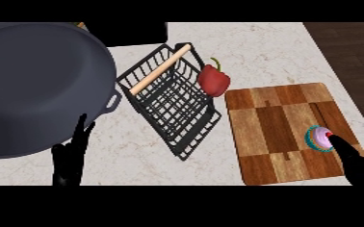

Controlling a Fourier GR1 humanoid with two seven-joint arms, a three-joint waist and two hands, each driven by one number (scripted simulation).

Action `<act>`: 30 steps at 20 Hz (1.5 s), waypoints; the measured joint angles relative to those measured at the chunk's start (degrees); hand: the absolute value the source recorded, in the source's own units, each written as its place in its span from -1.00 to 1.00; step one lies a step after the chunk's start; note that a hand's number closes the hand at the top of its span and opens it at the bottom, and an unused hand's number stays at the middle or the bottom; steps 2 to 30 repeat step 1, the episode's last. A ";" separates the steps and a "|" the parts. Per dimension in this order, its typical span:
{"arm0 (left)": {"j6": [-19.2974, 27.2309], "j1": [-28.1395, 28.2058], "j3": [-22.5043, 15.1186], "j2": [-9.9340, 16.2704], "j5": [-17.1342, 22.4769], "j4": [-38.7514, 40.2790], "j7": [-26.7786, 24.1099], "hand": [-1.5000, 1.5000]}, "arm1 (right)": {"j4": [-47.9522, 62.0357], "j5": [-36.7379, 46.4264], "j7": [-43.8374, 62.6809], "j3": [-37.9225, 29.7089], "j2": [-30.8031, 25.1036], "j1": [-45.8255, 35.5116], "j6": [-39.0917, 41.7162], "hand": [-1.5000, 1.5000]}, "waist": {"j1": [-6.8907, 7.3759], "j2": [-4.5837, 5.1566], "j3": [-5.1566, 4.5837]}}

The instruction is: Pick the bell pepper from the cutting board and place it in the tiered basket

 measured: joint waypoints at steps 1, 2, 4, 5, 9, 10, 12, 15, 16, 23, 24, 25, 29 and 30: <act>0.16 0.11 0.05 -0.04 -0.02 -0.12 0.12 0.00 | -0.15 0.01 -0.42 0.63 -0.07 1.41 0.13 -1.00 | -0.19 -0.08 0.00; 0.16 0.11 0.05 -0.04 -0.02 -0.12 0.12 0.00 | -0.15 0.01 -0.42 0.63 -0.07 1.41 0.13 -1.00 | -0.19 -0.08 0.00; 0.16 0.11 0.05 -0.04 -0.02 -0.12 0.12 0.00 | -0.15 0.01 -0.42 0.63 -0.07 1.41 0.13 -1.00 | -0.19 -0.08 0.00; 0.16 0.11 0.05 -0.04 -0.02 -0.12 0.12 0.00 | -0.15 0.01 -0.42 0.63 -0.07 1.41 0.13 -1.00 | -0.19 -0.08 0.00; 0.16 0.11 0.05 -0.04 -0.02 -0.12 0.12 0.00 | -0.15 0.01 -0.42 0.63 -0.07 1.41 0.13 -1.00 | -0.19 -0.08 0.00; 0.16 0.11 0.05 -0.04 -0.02 -0.12 0.12 0.00 | -0.15 0.01 -0.42 0.63 -0.07 1.41 0.13 -1.00 | -0.19 -0.08 0.00; 0.16 0.11 0.05 -0.04 -0.02 -0.12 0.12 0.00 | -0.15 0.01 -0.42 0.63 -0.07 1.41 0.13 -1.00 | -0.19 -0.08 0.00; 0.16 0.11 0.05 -0.04 -0.02 -0.12 0.12 0.00 | -0.15 0.01 -0.42 0.63 -0.07 1.41 0.13 -1.00 | -0.19 -0.08 0.00; 0.16 0.11 0.05 -0.04 -0.02 -0.12 0.12 0.00 | -0.15 0.01 -0.42 0.63 -0.07 1.41 0.13 -1.00 | -0.19 -0.08 0.00; 0.16 0.11 0.05 -0.04 -0.02 -0.12 0.12 0.00 | -0.15 0.01 -0.42 0.63 -0.07 1.41 0.13 -1.00 | -0.19 -0.08 0.00; 0.16 0.11 0.05 -0.04 -0.02 -0.12 0.12 0.00 | -0.15 0.01 -0.42 0.63 -0.07 1.41 0.13 -1.00 | -0.19 -0.08 0.00; 0.16 0.11 0.05 -0.04 -0.02 -0.12 0.12 0.00 | -0.15 0.01 -0.42 0.63 -0.07 1.41 0.13 -1.00 | -0.19 -0.08 0.00; 0.16 0.11 0.05 -0.04 -0.02 -0.12 0.12 0.00 | -0.15 0.01 -0.42 0.63 -0.07 1.41 0.13 -1.00 | -0.19 -0.08 0.00; 0.16 0.11 0.05 -0.04 -0.02 -0.12 0.12 0.00 | -0.15 0.01 -0.42 0.63 -0.07 1.41 0.13 -1.00 | -0.19 -0.08 0.00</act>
